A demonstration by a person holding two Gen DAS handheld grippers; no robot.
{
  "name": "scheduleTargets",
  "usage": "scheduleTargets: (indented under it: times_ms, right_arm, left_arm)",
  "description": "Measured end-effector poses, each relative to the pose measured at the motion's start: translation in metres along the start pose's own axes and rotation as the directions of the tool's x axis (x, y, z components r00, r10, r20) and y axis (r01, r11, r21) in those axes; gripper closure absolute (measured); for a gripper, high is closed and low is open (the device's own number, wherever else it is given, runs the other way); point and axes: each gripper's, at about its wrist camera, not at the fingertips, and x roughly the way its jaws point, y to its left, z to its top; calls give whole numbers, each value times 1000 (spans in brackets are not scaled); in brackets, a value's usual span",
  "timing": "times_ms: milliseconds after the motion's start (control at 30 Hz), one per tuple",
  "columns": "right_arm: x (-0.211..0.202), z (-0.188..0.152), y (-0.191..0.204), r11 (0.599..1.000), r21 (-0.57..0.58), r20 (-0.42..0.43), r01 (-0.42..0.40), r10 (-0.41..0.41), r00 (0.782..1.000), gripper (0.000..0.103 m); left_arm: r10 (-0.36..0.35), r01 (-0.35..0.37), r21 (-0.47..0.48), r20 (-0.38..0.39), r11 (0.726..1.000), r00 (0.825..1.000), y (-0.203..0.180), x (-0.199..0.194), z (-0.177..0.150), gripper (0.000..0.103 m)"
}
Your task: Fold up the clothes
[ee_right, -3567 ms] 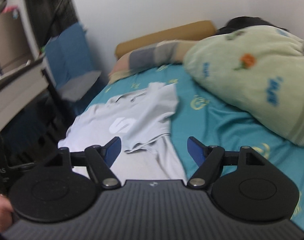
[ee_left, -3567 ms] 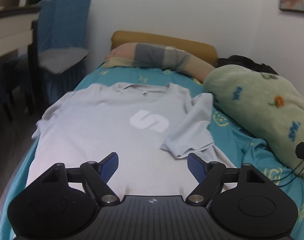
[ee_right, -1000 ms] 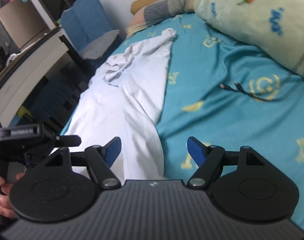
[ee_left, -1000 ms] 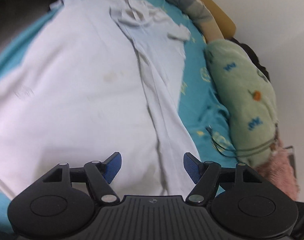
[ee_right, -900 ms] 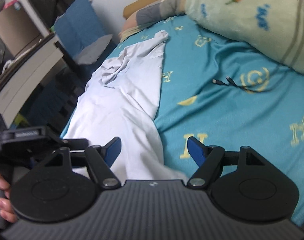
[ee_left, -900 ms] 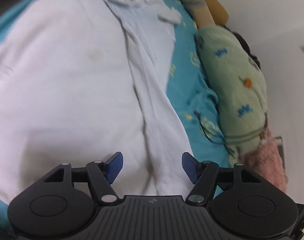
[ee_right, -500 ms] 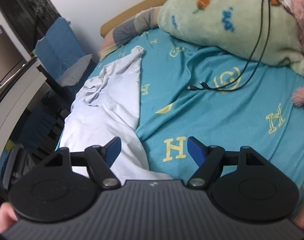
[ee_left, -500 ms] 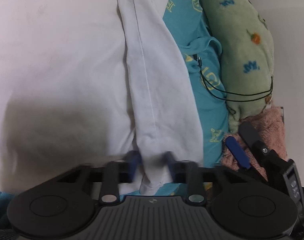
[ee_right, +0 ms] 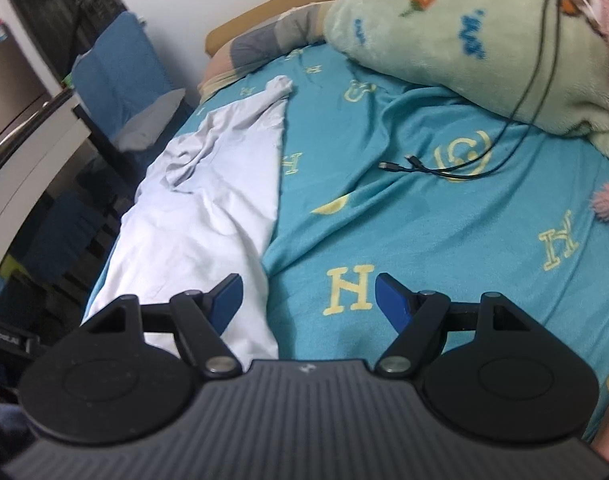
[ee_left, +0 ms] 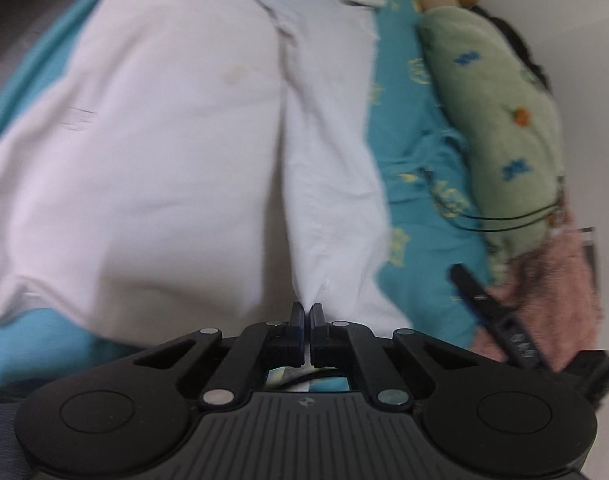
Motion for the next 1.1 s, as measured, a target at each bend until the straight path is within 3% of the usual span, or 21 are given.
scheduleTargets:
  times_ms: [133, 433, 533, 600, 700, 967, 1100]
  right_arm:
    - [-1, 1, 1, 1000, -4, 3, -13, 13, 1000, 28]
    - [1, -1, 3, 1000, -13, -9, -27, 27, 1000, 28]
    - [-2, -2, 8, 999, -38, 4, -26, 26, 1000, 28]
    - [-4, -2, 11, 998, -47, 15, -30, 30, 999, 28]
    - [-11, -2, 16, 997, -72, 55, -34, 38, 998, 28]
    - [-23, 8, 20, 994, -92, 158, -50, 64, 985, 28]
    - [-11, 22, 28, 988, -150, 137, -36, 56, 989, 28]
  left_arm:
    - [160, -160, 13, -14, 987, 987, 4, 11, 0, 101]
    - [262, -262, 104, 13, 959, 965, -18, 20, 3, 99]
    - [248, -260, 167, 88, 951, 965, -29, 11, 3, 80]
    - [233, -259, 202, 142, 945, 962, -39, 5, 3, 45]
    - [201, -259, 232, 245, 938, 948, -59, -3, 4, 27]
    - [116, -242, 243, 438, 939, 892, -71, -18, 14, 21]
    - [77, -235, 245, 518, 941, 852, -70, -25, 18, 9]
